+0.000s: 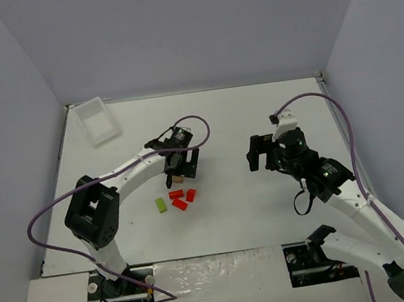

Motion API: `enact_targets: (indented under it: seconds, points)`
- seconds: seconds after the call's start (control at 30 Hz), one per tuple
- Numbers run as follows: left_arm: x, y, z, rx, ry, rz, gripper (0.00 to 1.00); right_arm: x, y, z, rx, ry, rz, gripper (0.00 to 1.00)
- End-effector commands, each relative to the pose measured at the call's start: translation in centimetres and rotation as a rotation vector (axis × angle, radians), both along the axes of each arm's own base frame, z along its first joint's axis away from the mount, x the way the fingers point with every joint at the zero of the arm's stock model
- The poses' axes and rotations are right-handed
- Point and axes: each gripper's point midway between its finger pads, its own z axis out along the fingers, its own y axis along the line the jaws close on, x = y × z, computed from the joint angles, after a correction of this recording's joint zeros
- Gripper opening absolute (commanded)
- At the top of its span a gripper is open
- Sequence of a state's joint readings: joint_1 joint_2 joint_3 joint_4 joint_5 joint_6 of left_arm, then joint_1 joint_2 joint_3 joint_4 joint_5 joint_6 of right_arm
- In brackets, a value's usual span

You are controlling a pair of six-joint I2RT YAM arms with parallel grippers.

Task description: Build the wood block tower

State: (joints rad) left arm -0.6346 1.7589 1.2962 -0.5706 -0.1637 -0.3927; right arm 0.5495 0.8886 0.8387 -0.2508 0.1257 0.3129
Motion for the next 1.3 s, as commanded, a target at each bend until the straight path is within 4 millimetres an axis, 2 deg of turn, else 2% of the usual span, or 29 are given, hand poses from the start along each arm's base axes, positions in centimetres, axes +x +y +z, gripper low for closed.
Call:
enact_targets:
  seconds: [0.0, 0.13, 0.37, 0.77, 1.13, 1.27]
  points:
    - [2.0, -0.5, 1.6, -0.046, -0.100, 0.042, 0.97, 0.6, 0.5, 1.0, 0.046, -0.039, -0.003, 1.00]
    - [2.1, -0.4, 0.2, -0.043, -0.074, 0.051, 0.96, 0.5, 0.3, 0.7, 0.046, -0.035, -0.017, 1.00]
    - [2.1, 0.0, -1.3, -0.048, -0.047, 0.098, 0.84, 0.7, 0.4, 0.5, 0.039, -0.026, -0.022, 1.00]
    - [2.3, 0.6, -2.2, -0.045, -0.022, 0.116, 0.61, 1.0, 0.5, 0.4, 0.029, -0.020, -0.016, 1.00]
    - [1.8, 0.1, -3.2, -0.071, 0.011, 0.138, 0.50, 0.9, 0.5, 0.0, 0.024, -0.012, -0.015, 1.00]
    - [1.6, 0.2, -3.0, -0.075, 0.008, 0.148, 0.39, 0.9, 0.5, 0.0, 0.024, -0.013, -0.010, 1.00]
